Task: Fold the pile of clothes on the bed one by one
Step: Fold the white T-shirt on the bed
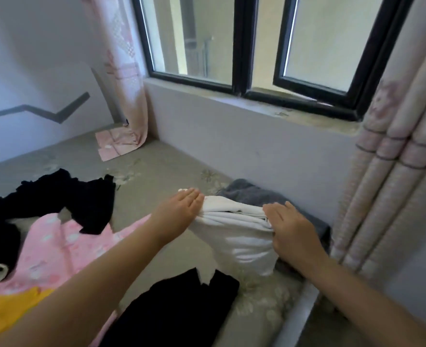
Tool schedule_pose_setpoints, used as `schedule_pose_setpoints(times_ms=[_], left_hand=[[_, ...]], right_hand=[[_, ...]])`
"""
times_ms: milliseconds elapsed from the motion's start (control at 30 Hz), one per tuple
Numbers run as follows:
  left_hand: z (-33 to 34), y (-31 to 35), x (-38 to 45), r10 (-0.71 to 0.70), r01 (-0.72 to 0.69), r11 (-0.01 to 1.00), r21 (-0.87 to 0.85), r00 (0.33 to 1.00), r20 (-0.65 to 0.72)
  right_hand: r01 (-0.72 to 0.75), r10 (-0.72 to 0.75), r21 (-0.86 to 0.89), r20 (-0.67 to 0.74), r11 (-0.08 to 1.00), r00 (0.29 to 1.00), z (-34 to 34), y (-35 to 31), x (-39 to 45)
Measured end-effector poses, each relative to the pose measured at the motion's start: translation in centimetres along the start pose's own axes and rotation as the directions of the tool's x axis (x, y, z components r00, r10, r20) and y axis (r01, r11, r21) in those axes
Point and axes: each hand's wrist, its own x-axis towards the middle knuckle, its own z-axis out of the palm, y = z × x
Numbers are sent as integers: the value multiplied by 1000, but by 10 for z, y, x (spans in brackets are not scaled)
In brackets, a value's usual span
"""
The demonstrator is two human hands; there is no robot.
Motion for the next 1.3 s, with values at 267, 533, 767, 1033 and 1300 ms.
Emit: schedule_pose_setpoints(times_ms=[267, 533, 767, 1033, 1300], left_hand=[[101, 13, 174, 74, -71, 996, -60, 995, 59], [239, -3, 285, -38, 115, 972, -206, 937, 347], [405, 67, 199, 118, -4, 990, -144, 596, 794], [467, 124, 114, -57, 373, 906, -199, 575, 816], [388, 123, 83, -228, 566, 819, -93, 471, 852]], right_hand=[[-141, 160, -171, 97, 975, 982, 30, 149, 40], [-203, 221, -236, 52, 950, 974, 126, 241, 65], [-238, 329, -230, 583, 944, 742, 297, 196, -65], [-246, 249, -123, 767, 961, 591, 359, 183, -130], [-237, 162, -72, 909, 969, 384, 320, 186, -97]])
